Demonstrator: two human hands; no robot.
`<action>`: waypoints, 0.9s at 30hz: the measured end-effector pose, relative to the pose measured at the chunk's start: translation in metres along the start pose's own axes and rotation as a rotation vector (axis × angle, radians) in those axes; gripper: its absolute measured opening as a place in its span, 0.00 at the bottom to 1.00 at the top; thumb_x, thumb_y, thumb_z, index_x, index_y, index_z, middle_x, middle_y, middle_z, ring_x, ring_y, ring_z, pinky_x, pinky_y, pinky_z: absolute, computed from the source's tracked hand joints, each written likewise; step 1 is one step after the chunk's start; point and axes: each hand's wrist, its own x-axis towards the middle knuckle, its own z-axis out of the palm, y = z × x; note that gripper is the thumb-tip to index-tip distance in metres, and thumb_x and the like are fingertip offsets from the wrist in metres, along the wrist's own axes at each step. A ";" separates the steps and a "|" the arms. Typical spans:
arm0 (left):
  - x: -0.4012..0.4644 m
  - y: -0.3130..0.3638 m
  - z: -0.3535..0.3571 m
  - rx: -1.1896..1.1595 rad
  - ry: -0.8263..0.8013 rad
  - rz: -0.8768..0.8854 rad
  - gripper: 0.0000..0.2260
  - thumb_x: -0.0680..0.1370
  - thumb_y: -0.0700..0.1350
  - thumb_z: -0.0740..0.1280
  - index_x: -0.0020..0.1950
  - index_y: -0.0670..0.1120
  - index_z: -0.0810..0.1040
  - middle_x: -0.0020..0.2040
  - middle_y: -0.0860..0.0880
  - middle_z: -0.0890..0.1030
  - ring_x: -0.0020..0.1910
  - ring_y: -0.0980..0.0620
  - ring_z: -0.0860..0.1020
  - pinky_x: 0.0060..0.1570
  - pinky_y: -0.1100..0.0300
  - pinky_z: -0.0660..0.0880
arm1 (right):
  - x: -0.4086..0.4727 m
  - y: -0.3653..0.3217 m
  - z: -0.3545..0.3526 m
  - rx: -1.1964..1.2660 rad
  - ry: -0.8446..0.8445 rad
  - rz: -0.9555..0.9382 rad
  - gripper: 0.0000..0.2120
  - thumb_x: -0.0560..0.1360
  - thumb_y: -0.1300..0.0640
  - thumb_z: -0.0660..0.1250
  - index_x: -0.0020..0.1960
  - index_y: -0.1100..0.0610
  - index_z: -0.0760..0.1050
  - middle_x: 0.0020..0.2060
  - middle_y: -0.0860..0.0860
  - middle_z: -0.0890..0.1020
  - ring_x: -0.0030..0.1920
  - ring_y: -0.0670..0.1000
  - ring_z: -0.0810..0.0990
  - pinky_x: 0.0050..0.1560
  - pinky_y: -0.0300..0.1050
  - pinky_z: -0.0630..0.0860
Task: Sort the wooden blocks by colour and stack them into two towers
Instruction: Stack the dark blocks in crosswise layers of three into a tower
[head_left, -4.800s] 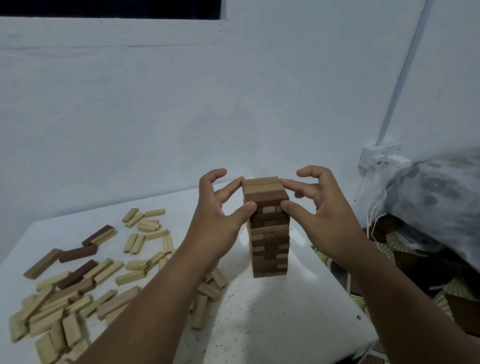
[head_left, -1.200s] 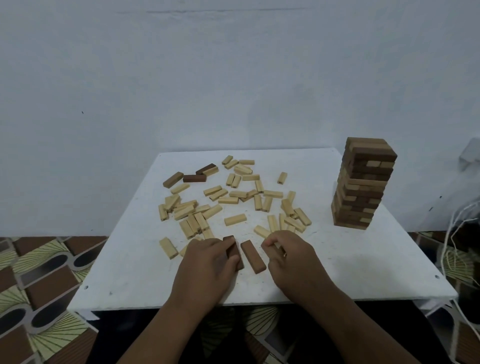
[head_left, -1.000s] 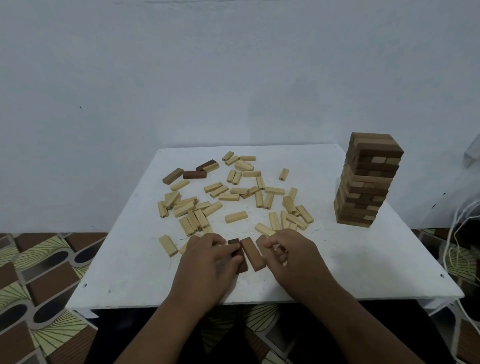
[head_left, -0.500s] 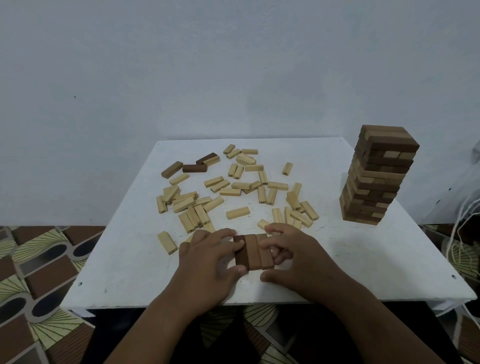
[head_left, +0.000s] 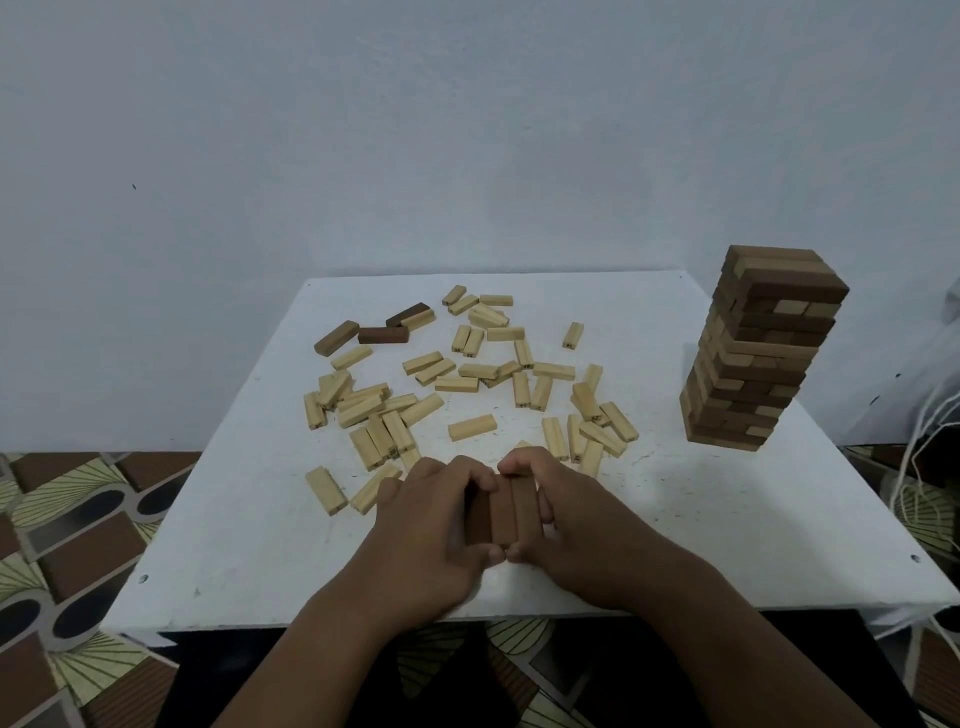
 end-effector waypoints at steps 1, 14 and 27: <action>0.000 0.001 0.000 -0.018 0.001 -0.010 0.23 0.71 0.57 0.74 0.57 0.67 0.63 0.54 0.63 0.67 0.55 0.56 0.63 0.53 0.57 0.64 | -0.001 -0.001 -0.001 0.005 -0.004 0.002 0.29 0.71 0.54 0.74 0.63 0.39 0.62 0.52 0.41 0.74 0.49 0.42 0.76 0.47 0.39 0.77; 0.044 0.058 -0.056 -0.229 0.135 0.206 0.29 0.67 0.51 0.79 0.57 0.62 0.63 0.60 0.64 0.76 0.64 0.64 0.71 0.57 0.66 0.67 | -0.021 -0.049 -0.101 -0.077 0.187 -0.038 0.27 0.71 0.54 0.76 0.59 0.39 0.62 0.40 0.39 0.71 0.41 0.34 0.72 0.40 0.31 0.71; 0.147 0.188 -0.087 -0.159 0.107 0.415 0.30 0.68 0.58 0.77 0.59 0.64 0.60 0.59 0.65 0.77 0.66 0.51 0.63 0.50 0.68 0.60 | -0.036 -0.050 -0.261 -0.253 0.334 0.003 0.24 0.69 0.53 0.77 0.55 0.40 0.65 0.53 0.39 0.77 0.41 0.50 0.79 0.41 0.47 0.79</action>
